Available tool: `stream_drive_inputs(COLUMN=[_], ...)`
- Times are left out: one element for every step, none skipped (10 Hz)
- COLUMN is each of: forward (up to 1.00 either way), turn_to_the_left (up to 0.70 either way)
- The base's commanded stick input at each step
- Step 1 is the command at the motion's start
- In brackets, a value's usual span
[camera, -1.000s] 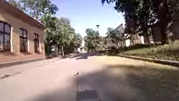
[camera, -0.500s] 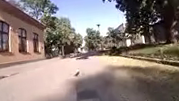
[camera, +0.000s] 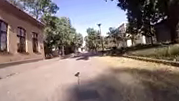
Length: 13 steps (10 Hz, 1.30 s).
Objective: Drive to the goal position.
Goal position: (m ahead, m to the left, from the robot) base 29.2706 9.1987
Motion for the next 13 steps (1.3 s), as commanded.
stream_drive_inputs(forward=[0.7,0.7,0.7,0.7,0.7,0.7,0.7,0.7,0.7,0.7,0.7,0.7,0.7], turn_to_the_left=[0.0,0.0,0.0,0.0,0.0,0.0,0.0,0.0,0.0,0.0,0.0,0.0,0.0])
